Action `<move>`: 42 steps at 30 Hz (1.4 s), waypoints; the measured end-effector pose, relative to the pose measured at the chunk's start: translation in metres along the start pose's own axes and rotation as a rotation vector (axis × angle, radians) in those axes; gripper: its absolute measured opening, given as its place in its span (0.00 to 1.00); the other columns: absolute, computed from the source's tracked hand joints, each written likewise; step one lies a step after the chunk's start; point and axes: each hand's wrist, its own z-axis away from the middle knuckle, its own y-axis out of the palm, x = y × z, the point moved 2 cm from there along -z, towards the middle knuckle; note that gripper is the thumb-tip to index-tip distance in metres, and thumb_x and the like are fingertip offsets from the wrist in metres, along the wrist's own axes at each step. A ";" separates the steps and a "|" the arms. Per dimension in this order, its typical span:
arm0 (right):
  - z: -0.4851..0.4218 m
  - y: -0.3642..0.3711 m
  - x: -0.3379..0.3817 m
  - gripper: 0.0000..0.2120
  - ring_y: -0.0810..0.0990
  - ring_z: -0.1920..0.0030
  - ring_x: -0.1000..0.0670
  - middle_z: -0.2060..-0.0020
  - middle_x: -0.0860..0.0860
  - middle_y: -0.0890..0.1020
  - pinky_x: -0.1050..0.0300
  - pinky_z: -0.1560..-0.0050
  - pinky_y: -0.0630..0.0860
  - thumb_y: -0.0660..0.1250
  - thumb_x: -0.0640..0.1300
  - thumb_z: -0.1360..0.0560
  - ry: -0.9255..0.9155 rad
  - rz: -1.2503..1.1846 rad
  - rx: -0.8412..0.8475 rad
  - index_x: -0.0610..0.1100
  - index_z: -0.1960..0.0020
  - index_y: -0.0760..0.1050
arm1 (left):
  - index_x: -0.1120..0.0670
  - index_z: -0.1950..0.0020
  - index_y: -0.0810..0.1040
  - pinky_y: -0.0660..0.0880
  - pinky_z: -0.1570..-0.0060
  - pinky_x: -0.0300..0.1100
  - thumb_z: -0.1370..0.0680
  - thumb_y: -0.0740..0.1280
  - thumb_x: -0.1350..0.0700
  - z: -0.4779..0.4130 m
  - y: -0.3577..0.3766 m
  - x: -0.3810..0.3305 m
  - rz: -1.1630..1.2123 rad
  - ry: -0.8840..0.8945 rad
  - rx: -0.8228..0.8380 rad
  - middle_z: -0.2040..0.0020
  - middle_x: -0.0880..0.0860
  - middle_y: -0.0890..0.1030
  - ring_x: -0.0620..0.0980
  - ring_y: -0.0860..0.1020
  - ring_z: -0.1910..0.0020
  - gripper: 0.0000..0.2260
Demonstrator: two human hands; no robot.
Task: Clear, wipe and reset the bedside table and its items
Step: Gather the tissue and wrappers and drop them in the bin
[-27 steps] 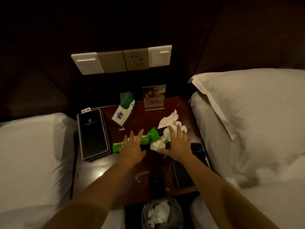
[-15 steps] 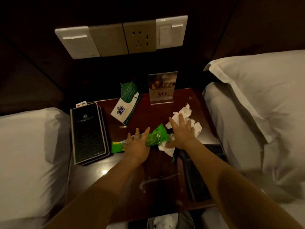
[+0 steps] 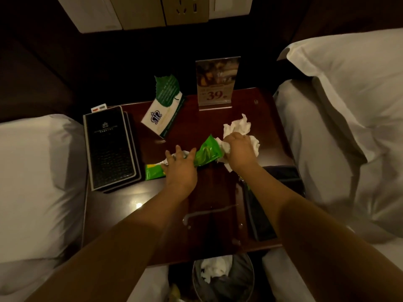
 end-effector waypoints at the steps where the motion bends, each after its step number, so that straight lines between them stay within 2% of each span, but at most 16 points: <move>1: 0.002 0.002 0.002 0.17 0.71 0.39 0.40 0.40 0.42 0.75 0.51 0.40 0.67 0.67 0.36 0.29 -0.011 -0.037 -0.017 0.40 0.40 0.73 | 0.48 0.25 0.56 0.54 0.30 0.67 0.21 0.58 0.59 0.001 0.000 0.000 0.004 0.002 -0.015 0.23 0.61 0.51 0.66 0.47 0.25 0.25; 4: 0.009 0.005 0.013 0.15 0.73 0.42 0.39 0.43 0.41 0.77 0.48 0.44 0.73 0.66 0.33 0.29 -0.004 -0.249 -0.028 0.40 0.43 0.75 | 0.53 0.28 0.64 0.63 0.33 0.61 0.22 0.58 0.61 0.008 -0.002 -0.001 0.013 0.044 -0.109 0.28 0.61 0.63 0.62 0.59 0.27 0.22; 7: 0.018 0.003 0.028 0.15 0.74 0.42 0.39 0.41 0.39 0.76 0.52 0.42 0.72 0.63 0.34 0.27 -0.037 -0.440 -0.004 0.40 0.41 0.75 | 0.56 0.34 0.69 0.71 0.42 0.54 0.24 0.59 0.63 0.016 -0.006 -0.004 0.025 0.083 -0.200 0.36 0.59 0.69 0.59 0.67 0.36 0.19; 9: 0.024 0.000 0.038 0.15 0.73 0.42 0.39 0.42 0.38 0.76 0.53 0.45 0.71 0.62 0.33 0.27 -0.069 -0.466 -0.009 0.39 0.42 0.75 | 0.59 0.36 0.70 0.71 0.46 0.52 0.25 0.59 0.65 0.020 -0.010 -0.004 0.050 0.085 -0.231 0.38 0.60 0.70 0.59 0.68 0.39 0.17; 15: 0.047 -0.012 0.049 0.14 0.73 0.43 0.37 0.44 0.39 0.76 0.42 0.44 0.72 0.62 0.30 0.28 -0.088 -0.516 -0.015 0.37 0.43 0.74 | 0.59 0.35 0.69 0.71 0.47 0.51 0.26 0.58 0.68 0.041 -0.023 0.000 0.070 0.091 -0.257 0.39 0.60 0.71 0.59 0.68 0.40 0.19; 26: 0.095 -0.039 0.061 0.13 0.74 0.45 0.39 0.46 0.40 0.76 0.43 0.46 0.74 0.63 0.29 0.29 -0.140 -0.588 -0.032 0.37 0.45 0.74 | 0.56 0.32 0.67 0.72 0.50 0.51 0.24 0.60 0.64 0.099 -0.042 -0.009 0.104 0.044 -0.318 0.40 0.59 0.72 0.59 0.70 0.41 0.20; 31: 0.127 -0.046 0.058 0.14 0.75 0.46 0.39 0.45 0.39 0.77 0.46 0.47 0.74 0.62 0.29 0.29 -0.172 -0.617 -0.071 0.36 0.44 0.74 | 0.57 0.34 0.70 0.72 0.51 0.50 0.23 0.61 0.61 0.126 -0.036 -0.014 0.152 0.038 -0.345 0.40 0.59 0.72 0.58 0.71 0.42 0.16; 36: 0.158 -0.046 0.050 0.12 0.76 0.47 0.39 0.46 0.38 0.77 0.43 0.47 0.74 0.63 0.31 0.27 -0.184 -0.609 -0.062 0.34 0.44 0.73 | 0.57 0.36 0.71 0.71 0.53 0.49 0.23 0.61 0.60 0.155 -0.025 -0.017 0.156 0.078 -0.335 0.42 0.59 0.73 0.57 0.72 0.43 0.15; 39: 0.180 -0.044 0.046 0.13 0.76 0.46 0.39 0.44 0.38 0.76 0.45 0.46 0.74 0.64 0.33 0.27 -0.163 -0.618 -0.048 0.36 0.42 0.73 | 0.57 0.36 0.70 0.71 0.55 0.49 0.22 0.61 0.60 0.173 -0.020 -0.018 0.156 0.119 -0.321 0.42 0.58 0.73 0.57 0.72 0.43 0.15; 42: 0.205 -0.041 0.044 0.12 0.76 0.43 0.40 0.42 0.39 0.76 0.50 0.46 0.73 0.65 0.34 0.26 -0.132 -0.657 -0.038 0.37 0.42 0.73 | 0.58 0.36 0.71 0.72 0.53 0.51 0.22 0.60 0.60 0.196 -0.015 -0.018 0.163 0.134 -0.304 0.42 0.59 0.73 0.58 0.72 0.43 0.14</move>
